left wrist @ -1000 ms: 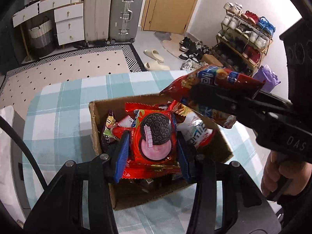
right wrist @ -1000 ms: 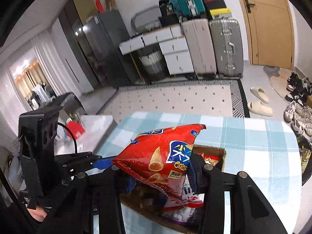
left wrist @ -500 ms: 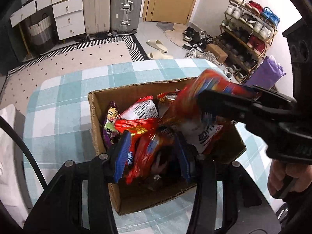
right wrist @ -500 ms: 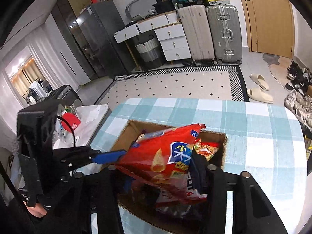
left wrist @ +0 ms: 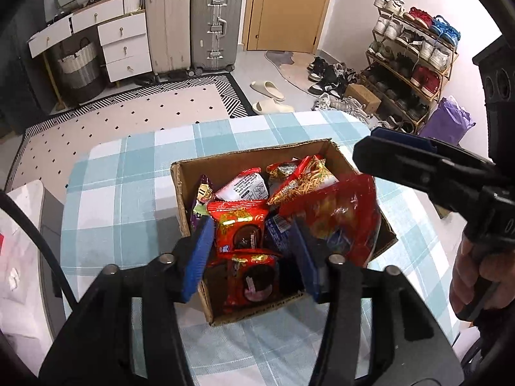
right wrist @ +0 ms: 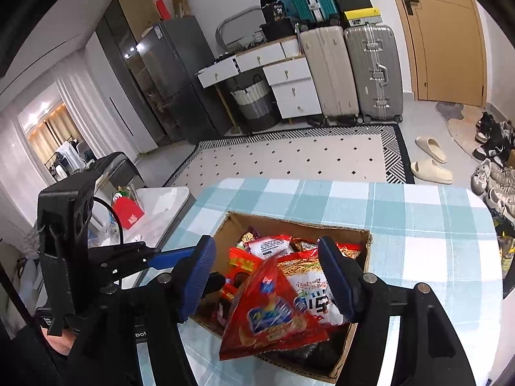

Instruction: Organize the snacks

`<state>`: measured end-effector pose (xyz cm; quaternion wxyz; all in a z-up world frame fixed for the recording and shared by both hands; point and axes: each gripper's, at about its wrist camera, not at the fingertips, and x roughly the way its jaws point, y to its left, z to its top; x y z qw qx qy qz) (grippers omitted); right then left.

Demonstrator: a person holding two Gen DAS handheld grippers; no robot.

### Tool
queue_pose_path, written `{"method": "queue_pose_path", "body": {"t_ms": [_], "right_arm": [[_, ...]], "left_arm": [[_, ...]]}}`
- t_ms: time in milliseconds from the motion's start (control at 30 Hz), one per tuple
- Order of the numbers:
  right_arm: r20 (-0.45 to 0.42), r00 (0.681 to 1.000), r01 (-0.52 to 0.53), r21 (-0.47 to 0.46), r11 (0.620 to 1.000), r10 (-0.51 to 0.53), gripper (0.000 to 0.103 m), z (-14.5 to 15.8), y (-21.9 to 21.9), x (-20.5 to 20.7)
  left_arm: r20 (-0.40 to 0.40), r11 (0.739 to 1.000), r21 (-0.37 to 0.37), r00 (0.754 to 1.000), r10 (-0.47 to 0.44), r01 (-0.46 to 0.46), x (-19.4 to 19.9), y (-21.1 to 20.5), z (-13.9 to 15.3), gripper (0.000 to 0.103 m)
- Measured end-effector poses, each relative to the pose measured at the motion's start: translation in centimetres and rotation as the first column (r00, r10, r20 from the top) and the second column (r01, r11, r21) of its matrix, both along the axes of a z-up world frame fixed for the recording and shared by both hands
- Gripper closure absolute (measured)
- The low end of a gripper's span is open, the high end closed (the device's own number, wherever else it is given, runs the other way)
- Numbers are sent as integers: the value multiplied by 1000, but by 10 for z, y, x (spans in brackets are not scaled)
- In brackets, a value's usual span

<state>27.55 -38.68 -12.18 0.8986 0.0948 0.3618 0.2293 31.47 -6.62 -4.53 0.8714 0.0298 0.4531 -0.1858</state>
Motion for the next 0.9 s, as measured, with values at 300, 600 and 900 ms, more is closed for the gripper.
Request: {"method": "queue_pose_path", "body": {"t_ms": [300,600,900], "right_arm": [[21,1000,17,5,1000,-17,34,7,-1,-24],[150,987,45,29,999,-48,34,37,-15,-61],[292,953,73,44,996,-83,14,61,-28,-128]], "left_arm": [[-13,998,-37,999,42,-42,-15,12,4,50],[119,992,-70,987,109,-101,-56,32,36,44],[341,987,-54,926,161,-152,-136,39,78,19]]}}
